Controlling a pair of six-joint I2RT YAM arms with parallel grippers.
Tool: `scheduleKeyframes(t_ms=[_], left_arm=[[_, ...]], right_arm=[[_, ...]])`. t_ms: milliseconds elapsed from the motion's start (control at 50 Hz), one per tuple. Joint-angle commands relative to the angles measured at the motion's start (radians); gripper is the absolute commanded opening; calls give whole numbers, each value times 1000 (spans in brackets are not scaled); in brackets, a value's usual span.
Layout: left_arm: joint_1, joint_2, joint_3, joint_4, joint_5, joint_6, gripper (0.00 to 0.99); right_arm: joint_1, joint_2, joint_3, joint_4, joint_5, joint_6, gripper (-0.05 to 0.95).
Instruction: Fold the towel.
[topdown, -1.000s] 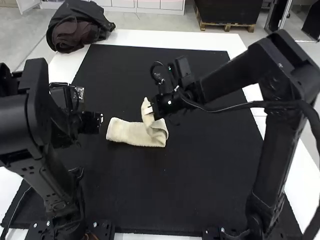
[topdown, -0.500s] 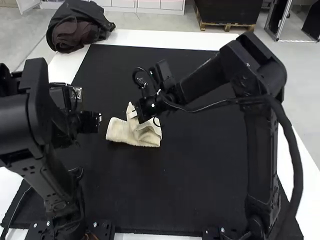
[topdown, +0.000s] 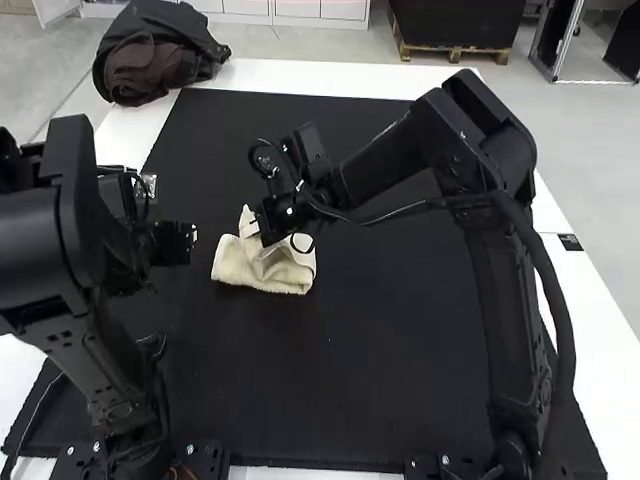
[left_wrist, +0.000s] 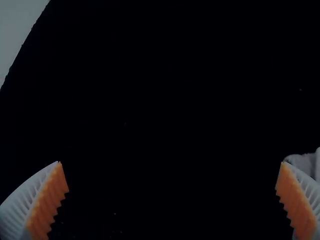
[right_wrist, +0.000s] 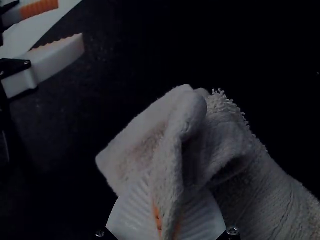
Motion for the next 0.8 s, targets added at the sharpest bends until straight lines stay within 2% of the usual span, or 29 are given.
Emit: scheduleKeyframes(t_ms=[0,60,280,360,420,500,540,580,600,620,640,720,780], left_arm=[[8,-19,-8,10,1,-5,975],[8,-19,-8,7,3,-5,975],[5,-19,-9,2,0,-5,975],[5,-19,-11,-1,0,-5,975],[8,-19,-11,-4,1,-5,975],[8,-19,-11,-7,3,-4,975],[8,-19,-12,-7,4,-4,975],[8,-19,-14,-5,4,-4,975],[8,-19,-14,-4,4,-4,975],[8,-19,-16,-2,4,-5,974],[8,-19,-19,-1,4,-5,975],[7,-19,-23,1,3,-4,974],[5,-19,-28,4,1,-4,974]], right_arm=[[27,-2,31,6,-5,19,-20],[27,-2,31,7,-12,41,64],[42,-8,37,4,-9,62,533],[42,-17,37,7,-6,53,610],[37,-29,37,9,-5,50,616],[30,-51,35,20,5,48,602],[22,-63,34,21,5,45,530],[8,-81,28,29,-3,44,300],[5,-86,25,30,-6,44,248],[-1,-94,20,38,-12,42,85],[-9,-103,11,44,-15,42,-31],[-33,-132,-26,96,-14,59,-25],[-43,-128,-38,100,-9,59,-25]])
